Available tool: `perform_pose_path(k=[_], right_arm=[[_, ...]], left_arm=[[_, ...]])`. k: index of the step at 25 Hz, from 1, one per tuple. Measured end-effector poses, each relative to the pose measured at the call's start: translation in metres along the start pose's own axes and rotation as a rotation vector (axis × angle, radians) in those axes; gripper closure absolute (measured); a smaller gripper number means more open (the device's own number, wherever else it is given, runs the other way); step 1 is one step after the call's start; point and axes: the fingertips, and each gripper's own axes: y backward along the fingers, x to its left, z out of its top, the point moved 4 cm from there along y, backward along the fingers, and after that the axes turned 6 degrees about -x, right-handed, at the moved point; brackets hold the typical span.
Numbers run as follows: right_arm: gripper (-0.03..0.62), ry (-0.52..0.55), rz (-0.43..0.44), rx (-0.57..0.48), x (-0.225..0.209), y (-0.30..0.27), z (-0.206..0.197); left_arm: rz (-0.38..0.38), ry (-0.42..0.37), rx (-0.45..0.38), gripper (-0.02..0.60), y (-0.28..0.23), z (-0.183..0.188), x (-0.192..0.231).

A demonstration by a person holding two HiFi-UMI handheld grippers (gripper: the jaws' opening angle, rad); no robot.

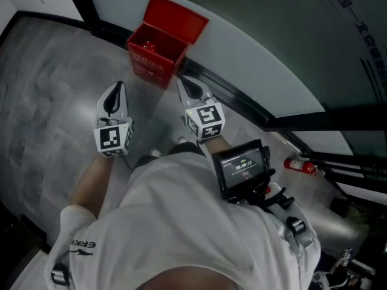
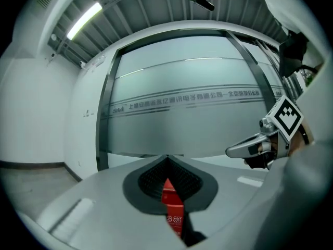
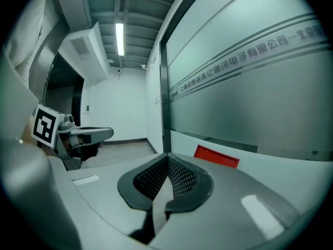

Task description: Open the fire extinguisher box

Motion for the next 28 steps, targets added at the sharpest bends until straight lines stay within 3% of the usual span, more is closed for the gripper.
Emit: perform_pose_path(k=[8, 15, 28], right_arm=[[0.583, -0.031, 0.007, 0.016, 0.0, 0.021, -0.037], [0.583, -0.072, 0.009, 0.009, -0.014, 0.065, -0.025], [0.583, -0.064, 0.013, 0.0, -0.03, 0.076, -0.023]], left_arm=[[0.033, 0.076, 0.047, 0.579, 0.014, -0.042, 0.003], [0.012, 0.068, 0.055, 0.58, 0.025, -0.015, -0.047], [0.01, 0.055, 0.051, 0.579, 0.017, -0.013, -0.067]])
